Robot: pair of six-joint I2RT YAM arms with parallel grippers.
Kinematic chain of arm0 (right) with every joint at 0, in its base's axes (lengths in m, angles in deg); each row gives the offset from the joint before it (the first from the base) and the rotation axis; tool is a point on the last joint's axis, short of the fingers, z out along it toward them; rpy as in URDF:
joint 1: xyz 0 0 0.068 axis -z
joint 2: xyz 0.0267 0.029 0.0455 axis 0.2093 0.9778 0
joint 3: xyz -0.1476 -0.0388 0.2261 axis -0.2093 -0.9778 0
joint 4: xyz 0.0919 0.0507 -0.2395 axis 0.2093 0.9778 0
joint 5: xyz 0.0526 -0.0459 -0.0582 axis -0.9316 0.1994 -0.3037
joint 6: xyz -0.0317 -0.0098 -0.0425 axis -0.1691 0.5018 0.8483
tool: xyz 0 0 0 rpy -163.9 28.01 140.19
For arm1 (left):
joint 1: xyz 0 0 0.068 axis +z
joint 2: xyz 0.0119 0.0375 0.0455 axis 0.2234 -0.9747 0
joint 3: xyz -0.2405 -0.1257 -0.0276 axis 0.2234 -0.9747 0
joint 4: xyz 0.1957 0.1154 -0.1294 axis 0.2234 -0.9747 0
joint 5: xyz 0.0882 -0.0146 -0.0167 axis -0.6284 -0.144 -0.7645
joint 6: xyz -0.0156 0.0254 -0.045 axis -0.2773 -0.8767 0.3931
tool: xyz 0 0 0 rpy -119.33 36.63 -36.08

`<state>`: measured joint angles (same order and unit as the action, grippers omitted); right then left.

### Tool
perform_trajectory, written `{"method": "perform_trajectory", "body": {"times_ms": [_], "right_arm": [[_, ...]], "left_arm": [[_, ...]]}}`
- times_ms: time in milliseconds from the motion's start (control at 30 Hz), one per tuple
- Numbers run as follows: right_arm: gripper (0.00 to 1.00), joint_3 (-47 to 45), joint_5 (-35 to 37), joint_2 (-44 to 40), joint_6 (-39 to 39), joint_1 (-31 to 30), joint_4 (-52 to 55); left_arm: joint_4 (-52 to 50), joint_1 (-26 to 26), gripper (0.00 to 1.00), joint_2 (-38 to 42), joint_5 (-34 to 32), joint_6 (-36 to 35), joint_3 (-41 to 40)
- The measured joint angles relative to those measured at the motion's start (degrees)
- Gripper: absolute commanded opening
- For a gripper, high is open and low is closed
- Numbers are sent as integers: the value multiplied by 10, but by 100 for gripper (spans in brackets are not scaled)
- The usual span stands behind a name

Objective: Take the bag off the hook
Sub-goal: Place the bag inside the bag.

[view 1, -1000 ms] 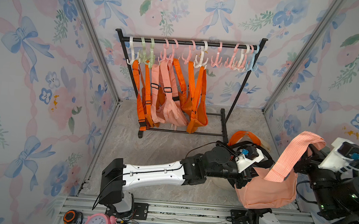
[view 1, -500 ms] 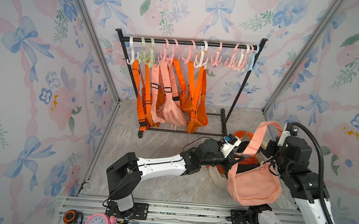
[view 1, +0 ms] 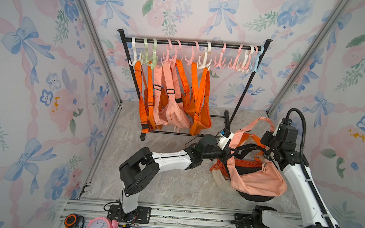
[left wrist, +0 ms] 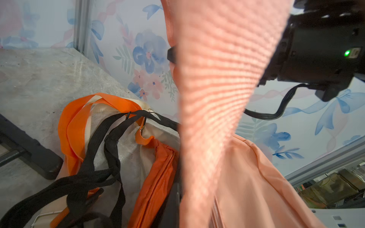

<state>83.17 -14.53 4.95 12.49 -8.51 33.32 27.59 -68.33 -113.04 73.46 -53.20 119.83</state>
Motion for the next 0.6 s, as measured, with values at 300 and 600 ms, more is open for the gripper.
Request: {"method": "perform_trajectory", "body": {"times_ms": [300,600], "right_arm": [[12,-14,-2,86,-23,16,-80],[38,-17,-7,157,-41,29,-123]], "left_arm": [[-5,26,15,-47,5,6,31],[-21,33,39,-71,5,6,50]]}}
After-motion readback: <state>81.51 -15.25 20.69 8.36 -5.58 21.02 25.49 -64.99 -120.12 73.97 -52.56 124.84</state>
